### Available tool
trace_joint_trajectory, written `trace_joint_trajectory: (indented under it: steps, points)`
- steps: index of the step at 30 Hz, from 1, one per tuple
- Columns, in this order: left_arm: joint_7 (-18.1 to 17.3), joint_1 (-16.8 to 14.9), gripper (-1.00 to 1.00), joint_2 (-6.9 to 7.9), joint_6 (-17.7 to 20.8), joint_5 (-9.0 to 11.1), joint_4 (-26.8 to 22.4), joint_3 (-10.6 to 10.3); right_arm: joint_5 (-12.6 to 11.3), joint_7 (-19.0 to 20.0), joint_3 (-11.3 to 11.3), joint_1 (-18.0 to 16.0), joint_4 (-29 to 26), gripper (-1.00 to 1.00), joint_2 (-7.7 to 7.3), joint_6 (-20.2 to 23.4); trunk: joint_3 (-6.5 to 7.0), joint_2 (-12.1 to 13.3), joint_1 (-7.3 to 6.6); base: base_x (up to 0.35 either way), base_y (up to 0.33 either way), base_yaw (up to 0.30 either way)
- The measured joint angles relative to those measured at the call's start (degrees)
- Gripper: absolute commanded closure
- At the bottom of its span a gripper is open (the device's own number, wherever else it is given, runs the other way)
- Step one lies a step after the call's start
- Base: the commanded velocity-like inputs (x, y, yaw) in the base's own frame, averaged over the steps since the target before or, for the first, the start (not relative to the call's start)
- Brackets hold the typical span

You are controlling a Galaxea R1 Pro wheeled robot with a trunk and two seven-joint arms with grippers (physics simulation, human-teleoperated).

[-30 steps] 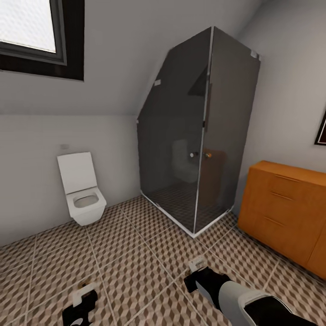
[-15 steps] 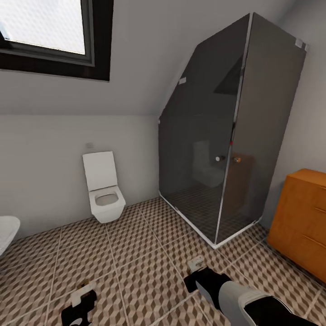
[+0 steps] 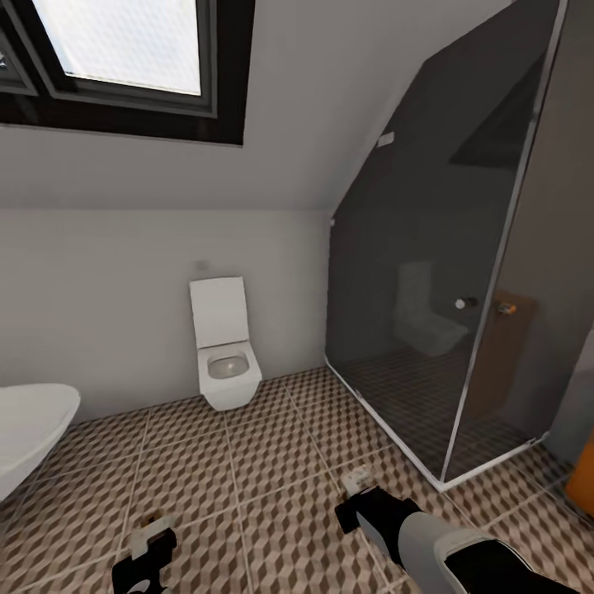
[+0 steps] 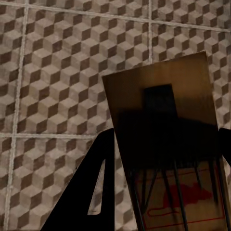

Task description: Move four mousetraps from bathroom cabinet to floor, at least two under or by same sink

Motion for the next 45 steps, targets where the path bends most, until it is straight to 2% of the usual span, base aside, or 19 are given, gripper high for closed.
trace_joint_trajectory:
  steps: [24, 45]
  points:
    - [-0.01, 0.00, 1.00, 0.00, 0.00, 0.00, 0.00, 0.01, 0.01, 0.01, -0.01, 0.00, 0.00, 1.00, -0.04, -0.02, 0.00, 0.00, 0.00, 0.322, 0.000, 0.286]
    - [-0.01, 0.00, 1.00, -0.08, 0.00, -0.14, 0.00, 0.00, 0.09, 0.01, -0.01, 0.00, 0.00, 1.00, -0.06, 0.00, 0.00, 0.00, 0.00, 0.322, 0.000, 0.025]
